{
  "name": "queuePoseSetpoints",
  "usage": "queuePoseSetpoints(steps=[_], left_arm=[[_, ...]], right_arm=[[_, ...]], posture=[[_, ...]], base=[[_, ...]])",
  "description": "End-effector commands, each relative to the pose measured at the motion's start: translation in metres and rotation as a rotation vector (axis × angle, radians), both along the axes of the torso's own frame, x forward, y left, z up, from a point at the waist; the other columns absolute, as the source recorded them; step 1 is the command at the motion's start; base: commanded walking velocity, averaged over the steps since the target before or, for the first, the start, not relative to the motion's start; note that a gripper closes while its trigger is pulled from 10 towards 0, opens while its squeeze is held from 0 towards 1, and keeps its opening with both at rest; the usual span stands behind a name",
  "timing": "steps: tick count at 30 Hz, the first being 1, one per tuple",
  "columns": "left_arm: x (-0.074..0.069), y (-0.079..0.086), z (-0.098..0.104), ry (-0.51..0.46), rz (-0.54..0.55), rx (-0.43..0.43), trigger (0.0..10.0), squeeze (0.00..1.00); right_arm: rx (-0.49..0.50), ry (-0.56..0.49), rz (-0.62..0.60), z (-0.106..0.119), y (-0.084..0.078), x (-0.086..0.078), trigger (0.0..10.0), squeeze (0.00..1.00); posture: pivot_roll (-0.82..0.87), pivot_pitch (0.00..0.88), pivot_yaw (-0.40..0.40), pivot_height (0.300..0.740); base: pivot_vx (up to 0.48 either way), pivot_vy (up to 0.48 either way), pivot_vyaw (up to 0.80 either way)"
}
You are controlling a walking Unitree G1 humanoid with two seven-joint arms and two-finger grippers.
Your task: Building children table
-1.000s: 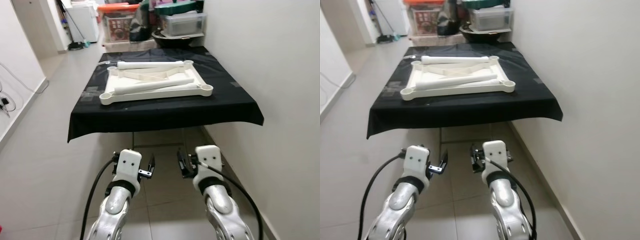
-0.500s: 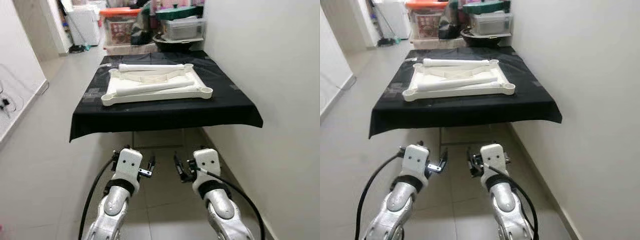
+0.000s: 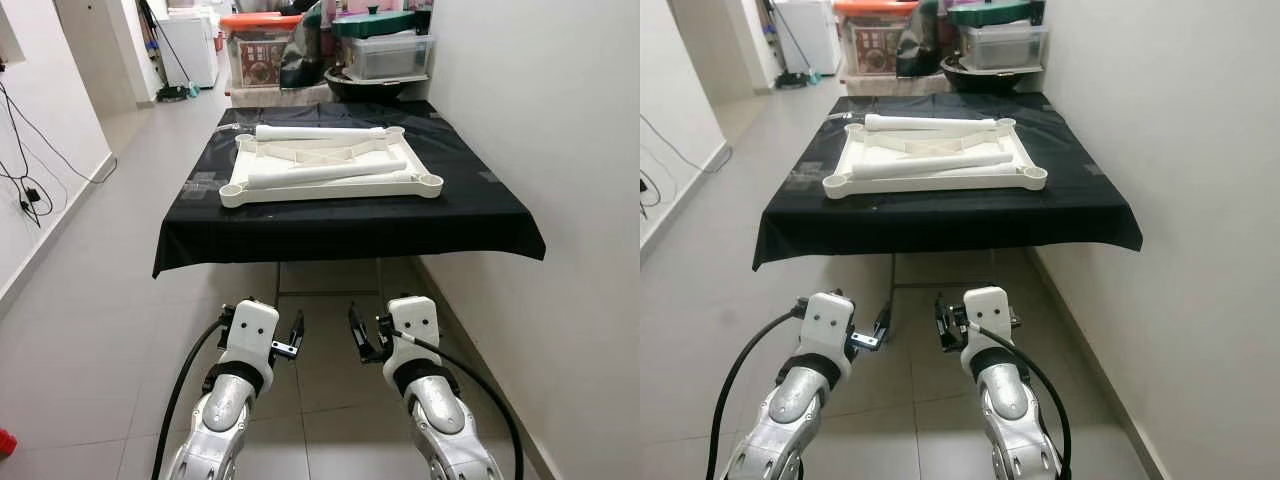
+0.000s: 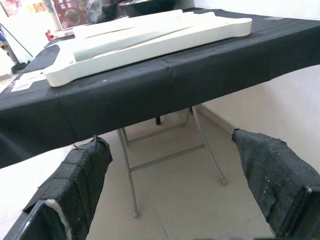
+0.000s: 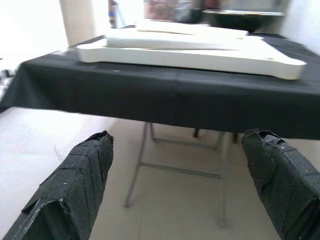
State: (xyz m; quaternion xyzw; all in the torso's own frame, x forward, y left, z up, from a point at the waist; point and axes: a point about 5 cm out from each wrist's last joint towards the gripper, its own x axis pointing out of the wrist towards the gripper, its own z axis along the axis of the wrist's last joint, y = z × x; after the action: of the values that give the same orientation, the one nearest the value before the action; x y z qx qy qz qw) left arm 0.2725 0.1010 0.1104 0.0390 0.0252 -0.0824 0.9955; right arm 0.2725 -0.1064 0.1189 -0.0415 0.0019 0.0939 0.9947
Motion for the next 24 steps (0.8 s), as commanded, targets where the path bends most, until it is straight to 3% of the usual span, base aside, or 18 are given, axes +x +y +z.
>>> queuePoseSetpoints(steps=[1, 13, 24], left_arm=[[0.0001, 0.0021, -0.0041, 0.027, 0.007, 0.001, 10.0, 0.0], [0.0008, 0.0022, -0.004, 0.027, 0.01, 0.007, 10.0, 0.0], [0.002, 0.004, -0.0022, 0.023, 0.016, 0.004, 10.0, 0.0]], right_arm=[[-0.003, 0.016, 0.032, -0.0033, 0.0056, -0.0011, 10.0, 0.0], [0.005, 0.017, 0.048, -0.0026, 0.0082, -0.0013, 10.0, 0.0], [0.03, 0.017, 0.039, -0.0018, 0.0063, -0.0006, 10.0, 0.0]], posture=[[-0.02, 0.0, 0.0, 0.74], [-0.02, 0.0, 0.003, 0.74], [-0.02, 0.0, 0.006, 0.74]], base=[[0.0, 0.0, 0.42], [0.0, 0.0, 0.77], [0.0, 0.0, 0.0]])
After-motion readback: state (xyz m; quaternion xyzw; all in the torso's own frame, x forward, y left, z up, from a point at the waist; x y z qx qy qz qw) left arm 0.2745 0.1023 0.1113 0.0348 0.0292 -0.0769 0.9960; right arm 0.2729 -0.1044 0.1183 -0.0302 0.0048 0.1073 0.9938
